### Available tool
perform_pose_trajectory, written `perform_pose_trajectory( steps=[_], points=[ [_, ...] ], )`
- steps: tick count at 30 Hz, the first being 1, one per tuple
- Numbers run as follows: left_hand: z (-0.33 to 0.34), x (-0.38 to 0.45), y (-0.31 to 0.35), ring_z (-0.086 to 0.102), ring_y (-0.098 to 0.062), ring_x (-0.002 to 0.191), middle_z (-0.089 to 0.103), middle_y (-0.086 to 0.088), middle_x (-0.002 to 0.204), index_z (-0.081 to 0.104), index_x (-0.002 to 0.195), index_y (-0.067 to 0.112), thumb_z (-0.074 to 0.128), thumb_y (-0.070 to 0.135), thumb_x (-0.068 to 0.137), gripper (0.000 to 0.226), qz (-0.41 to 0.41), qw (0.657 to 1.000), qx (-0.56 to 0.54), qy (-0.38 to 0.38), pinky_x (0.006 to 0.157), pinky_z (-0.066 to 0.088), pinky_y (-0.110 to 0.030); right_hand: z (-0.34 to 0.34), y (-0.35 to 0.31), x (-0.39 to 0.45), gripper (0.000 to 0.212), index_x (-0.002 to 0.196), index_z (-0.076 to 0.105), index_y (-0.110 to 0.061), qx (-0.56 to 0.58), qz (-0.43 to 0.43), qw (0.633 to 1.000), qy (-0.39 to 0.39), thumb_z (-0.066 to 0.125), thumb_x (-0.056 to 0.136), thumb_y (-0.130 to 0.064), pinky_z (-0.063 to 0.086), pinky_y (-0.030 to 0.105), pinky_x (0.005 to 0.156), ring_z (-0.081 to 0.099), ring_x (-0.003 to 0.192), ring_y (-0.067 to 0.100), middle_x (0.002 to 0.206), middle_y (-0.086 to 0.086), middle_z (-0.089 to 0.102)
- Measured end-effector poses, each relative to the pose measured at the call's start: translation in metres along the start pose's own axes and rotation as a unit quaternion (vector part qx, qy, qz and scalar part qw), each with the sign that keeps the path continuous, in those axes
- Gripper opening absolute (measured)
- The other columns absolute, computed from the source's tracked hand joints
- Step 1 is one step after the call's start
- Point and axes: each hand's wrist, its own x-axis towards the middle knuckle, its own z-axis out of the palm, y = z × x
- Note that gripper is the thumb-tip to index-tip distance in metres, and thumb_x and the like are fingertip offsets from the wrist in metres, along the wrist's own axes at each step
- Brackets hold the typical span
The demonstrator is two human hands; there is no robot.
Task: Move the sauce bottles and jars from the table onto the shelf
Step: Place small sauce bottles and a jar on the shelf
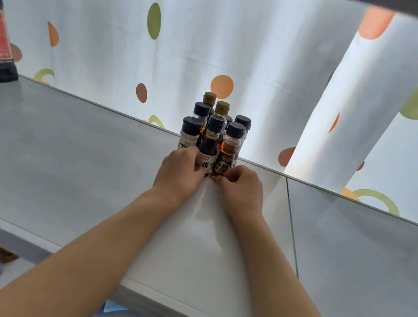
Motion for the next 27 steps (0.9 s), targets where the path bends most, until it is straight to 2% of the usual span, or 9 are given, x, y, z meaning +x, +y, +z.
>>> perform_pose_trajectory(
  steps=[6,13,17,20,24,27],
  points=[
    [0.001,0.001,-0.001,0.062,-0.028,0.086,0.069,-0.009,0.09,0.066,0.09,0.009,0.065,0.015,0.084,0.009,0.008,1.0,-0.014,-0.018,0.078,0.051,-0.038,-0.002,-0.002,-0.002,0.013,0.093,0.07,-0.021,-0.015,-0.016,1.0,-0.016,0.066,0.08,-0.022,0.053,0.035,0.082,0.063,0.091,0.019,0.093,-0.003,0.07],
    [0.005,0.002,0.0,0.061,-0.027,0.085,0.067,-0.007,0.09,0.063,0.089,0.011,0.065,0.014,0.082,0.009,0.007,0.999,-0.022,-0.032,0.077,0.051,-0.038,-0.003,-0.003,-0.003,0.017,0.094,0.07,-0.021,-0.024,-0.016,0.999,-0.018,0.064,0.078,-0.02,0.053,0.036,0.082,0.064,0.091,0.019,0.093,-0.003,0.07],
    [0.003,0.0,0.004,0.058,-0.029,0.09,0.064,-0.01,0.096,0.064,0.09,0.009,0.063,0.012,0.08,0.011,0.004,0.998,-0.006,-0.069,0.077,0.046,-0.033,-0.005,-0.007,-0.005,0.019,0.095,0.07,-0.021,-0.038,-0.012,0.999,-0.025,0.063,0.078,-0.019,0.053,0.035,0.081,0.064,0.091,0.019,0.094,-0.003,0.07],
    [0.004,-0.003,0.004,0.054,-0.029,0.095,0.06,-0.012,0.103,0.064,0.088,0.009,0.061,0.013,0.082,0.008,0.009,0.995,0.016,-0.097,0.08,0.044,-0.034,-0.006,-0.011,-0.008,0.021,0.098,0.07,-0.021,-0.082,-0.027,0.995,-0.044,0.061,0.079,-0.019,0.051,0.031,0.076,0.063,0.09,0.018,0.095,-0.003,0.07],
    [0.004,-0.007,0.011,0.048,-0.031,0.109,0.057,-0.016,0.112,0.063,0.103,0.004,0.051,0.017,0.092,0.021,0.011,0.99,0.057,-0.13,0.088,0.044,-0.039,-0.007,-0.014,-0.014,0.014,0.095,0.07,-0.022,-0.164,-0.07,0.981,-0.076,0.059,0.085,-0.023,0.045,0.029,0.075,0.06,0.092,0.02,0.103,-0.001,0.065],
    [0.0,-0.011,0.017,0.045,-0.03,0.113,0.056,-0.015,0.115,0.061,0.109,0.005,0.049,0.017,0.094,0.023,0.007,0.987,0.078,-0.14,0.09,0.044,-0.039,-0.013,-0.015,-0.017,0.017,0.1,0.071,-0.021,-0.188,-0.085,0.974,-0.098,0.056,0.091,-0.022,0.041,0.029,0.075,0.058,0.095,0.02,0.108,0.0,0.062]
  ],
)
